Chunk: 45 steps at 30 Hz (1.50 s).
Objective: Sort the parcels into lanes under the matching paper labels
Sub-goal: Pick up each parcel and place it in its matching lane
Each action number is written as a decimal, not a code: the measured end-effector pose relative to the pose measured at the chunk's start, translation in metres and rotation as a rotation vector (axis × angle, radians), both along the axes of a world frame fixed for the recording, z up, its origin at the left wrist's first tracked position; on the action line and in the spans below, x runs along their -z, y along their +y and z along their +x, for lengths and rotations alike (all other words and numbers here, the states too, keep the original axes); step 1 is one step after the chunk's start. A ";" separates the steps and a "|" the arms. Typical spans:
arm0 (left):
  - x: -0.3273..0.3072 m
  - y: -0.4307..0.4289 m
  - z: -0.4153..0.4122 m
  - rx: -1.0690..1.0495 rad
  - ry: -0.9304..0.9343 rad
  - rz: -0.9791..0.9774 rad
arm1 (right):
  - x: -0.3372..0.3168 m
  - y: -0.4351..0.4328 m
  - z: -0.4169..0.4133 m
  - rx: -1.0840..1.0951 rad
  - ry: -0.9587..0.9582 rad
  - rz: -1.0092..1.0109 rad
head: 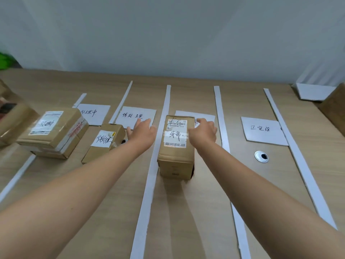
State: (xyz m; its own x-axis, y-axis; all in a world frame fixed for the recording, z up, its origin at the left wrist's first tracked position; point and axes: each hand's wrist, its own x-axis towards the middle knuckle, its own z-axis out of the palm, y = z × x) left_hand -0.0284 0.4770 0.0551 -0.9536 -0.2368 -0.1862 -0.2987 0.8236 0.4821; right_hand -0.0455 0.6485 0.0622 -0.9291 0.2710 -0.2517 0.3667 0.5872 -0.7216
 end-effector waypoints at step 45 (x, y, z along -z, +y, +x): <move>-0.239 -0.524 0.533 -0.454 0.537 -0.690 | -0.251 -0.551 0.427 -0.899 0.672 0.157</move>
State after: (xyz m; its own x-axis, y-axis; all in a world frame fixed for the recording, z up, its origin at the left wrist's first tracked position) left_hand 0.5049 -0.0474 0.2945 -0.6629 -0.4954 0.5614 -0.5381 0.8366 0.1029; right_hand 0.3819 0.0974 0.3128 -0.7370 -0.5785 0.3494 -0.6678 0.5439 -0.5081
